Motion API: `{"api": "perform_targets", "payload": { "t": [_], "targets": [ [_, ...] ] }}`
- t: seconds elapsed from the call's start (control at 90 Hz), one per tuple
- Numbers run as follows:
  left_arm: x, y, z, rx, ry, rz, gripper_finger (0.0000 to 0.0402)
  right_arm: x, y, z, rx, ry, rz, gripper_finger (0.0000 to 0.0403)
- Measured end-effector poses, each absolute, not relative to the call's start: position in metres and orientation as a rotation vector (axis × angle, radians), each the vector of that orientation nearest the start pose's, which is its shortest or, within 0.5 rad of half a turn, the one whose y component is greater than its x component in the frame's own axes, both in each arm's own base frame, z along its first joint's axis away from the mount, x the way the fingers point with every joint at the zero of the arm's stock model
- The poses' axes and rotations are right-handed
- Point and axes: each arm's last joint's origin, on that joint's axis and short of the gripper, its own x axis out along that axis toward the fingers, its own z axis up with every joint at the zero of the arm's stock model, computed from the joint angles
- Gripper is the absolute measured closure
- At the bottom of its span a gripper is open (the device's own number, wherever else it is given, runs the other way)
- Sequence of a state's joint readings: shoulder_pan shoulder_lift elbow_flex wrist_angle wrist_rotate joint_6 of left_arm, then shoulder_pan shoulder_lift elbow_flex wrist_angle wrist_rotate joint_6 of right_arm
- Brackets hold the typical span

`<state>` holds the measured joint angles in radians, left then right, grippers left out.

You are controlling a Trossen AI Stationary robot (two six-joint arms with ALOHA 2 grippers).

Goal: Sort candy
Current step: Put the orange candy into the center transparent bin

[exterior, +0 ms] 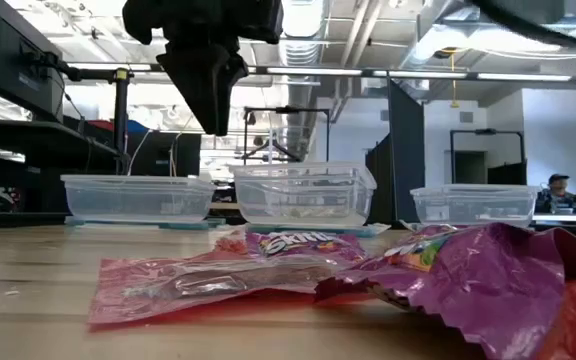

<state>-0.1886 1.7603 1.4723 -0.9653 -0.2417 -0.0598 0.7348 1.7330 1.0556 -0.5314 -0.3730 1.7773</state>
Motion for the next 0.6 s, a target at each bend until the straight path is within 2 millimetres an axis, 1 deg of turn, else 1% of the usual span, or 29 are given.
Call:
{"api": "perform_targets", "payload": {
  "t": [0.067, 0.133, 0.222, 0.322, 0.422, 0.478, 0.533, 0.6],
  "targets": [
    [0.347, -0.058, 0.260, 0.233, 1.217, 0.100, 0.0268, 0.241, 0.207, 0.183, 1.047, 1.604, -0.371, 0.0403],
    [0.347, -0.058, 0.260, 0.249, 1.215, 0.110, 0.0268, 0.248, 0.181, 0.195, 0.915, 1.541, -0.380, 0.0403],
    [0.346, -0.057, 0.260, 0.273, 1.216, 0.140, 0.0268, 0.257, 0.145, 0.205, 0.713, 1.435, -0.376, 0.0403],
    [0.343, -0.055, 0.264, 0.298, 1.213, 0.192, 0.0268, 0.271, 0.104, 0.212, 0.429, 1.275, -0.407, 0.0403],
    [0.336, -0.051, 0.276, 0.320, 1.171, 0.281, 0.0268, 0.291, 0.065, 0.216, 0.176, 1.101, -0.507, 0.0403],
    [0.330, -0.049, 0.285, 0.318, 1.146, 0.311, 0.0268, 0.305, 0.044, 0.218, 0.072, 0.998, -0.550, 0.0403],
    [0.324, -0.048, 0.296, 0.306, 1.109, 0.333, 0.0268, 0.319, 0.027, 0.224, 0.011, 0.889, -0.563, 0.0403],
    [0.315, -0.046, 0.309, 0.279, 1.063, 0.345, 0.0268, 0.334, 0.009, 0.234, -0.018, 0.751, -0.544, 0.0403]
  ]
}}
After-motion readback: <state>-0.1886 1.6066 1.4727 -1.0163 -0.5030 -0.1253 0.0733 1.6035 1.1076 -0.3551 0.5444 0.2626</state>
